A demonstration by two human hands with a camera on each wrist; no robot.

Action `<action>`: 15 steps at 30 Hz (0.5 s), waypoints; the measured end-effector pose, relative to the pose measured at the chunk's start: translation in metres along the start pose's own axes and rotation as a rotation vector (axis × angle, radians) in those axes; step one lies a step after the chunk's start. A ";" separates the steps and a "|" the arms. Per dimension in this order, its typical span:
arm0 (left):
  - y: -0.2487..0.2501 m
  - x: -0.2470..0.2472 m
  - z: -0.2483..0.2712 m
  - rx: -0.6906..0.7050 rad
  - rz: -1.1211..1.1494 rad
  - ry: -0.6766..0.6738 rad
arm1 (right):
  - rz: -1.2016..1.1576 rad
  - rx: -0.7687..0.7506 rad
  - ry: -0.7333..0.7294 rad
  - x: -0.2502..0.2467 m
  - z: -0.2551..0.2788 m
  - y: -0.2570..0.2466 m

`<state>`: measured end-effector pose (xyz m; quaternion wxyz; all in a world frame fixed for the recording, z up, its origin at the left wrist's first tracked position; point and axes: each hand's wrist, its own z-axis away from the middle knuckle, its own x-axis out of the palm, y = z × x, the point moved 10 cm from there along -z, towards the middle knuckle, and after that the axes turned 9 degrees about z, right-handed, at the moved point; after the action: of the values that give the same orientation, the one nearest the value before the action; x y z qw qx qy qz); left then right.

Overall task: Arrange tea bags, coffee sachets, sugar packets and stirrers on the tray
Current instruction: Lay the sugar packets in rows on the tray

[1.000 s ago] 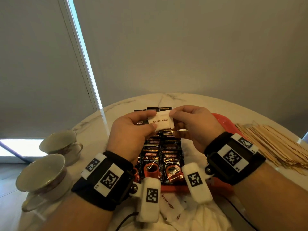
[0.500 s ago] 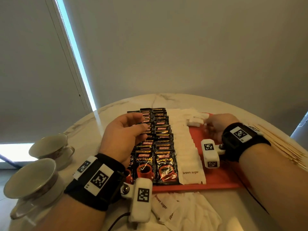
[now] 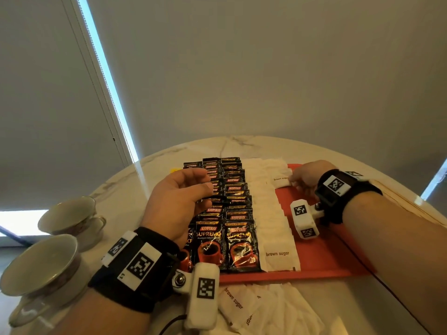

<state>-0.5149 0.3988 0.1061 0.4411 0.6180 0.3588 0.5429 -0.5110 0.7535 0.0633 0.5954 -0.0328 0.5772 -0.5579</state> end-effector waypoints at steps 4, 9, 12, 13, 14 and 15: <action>0.000 0.000 0.001 -0.010 0.006 -0.002 | -0.171 -0.051 0.006 -0.002 -0.020 0.009; 0.001 0.000 0.002 -0.014 0.008 0.001 | -0.285 -0.029 -0.013 0.007 -0.001 0.004; 0.001 0.000 0.002 -0.014 0.008 0.004 | -0.438 -0.084 0.029 0.001 -0.008 -0.002; 0.001 0.000 0.002 -0.016 0.009 0.003 | -0.500 -0.097 0.035 -0.001 -0.009 -0.004; 0.002 0.000 0.002 -0.016 0.009 0.002 | -0.544 -0.090 0.041 -0.002 -0.008 -0.005; 0.002 0.000 0.002 -0.015 0.006 0.004 | -0.574 -0.092 0.045 -0.002 -0.008 -0.007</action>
<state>-0.5131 0.3978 0.1074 0.4434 0.6145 0.3538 0.5483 -0.5205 0.7571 0.0666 0.3981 -0.2094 0.5820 -0.6774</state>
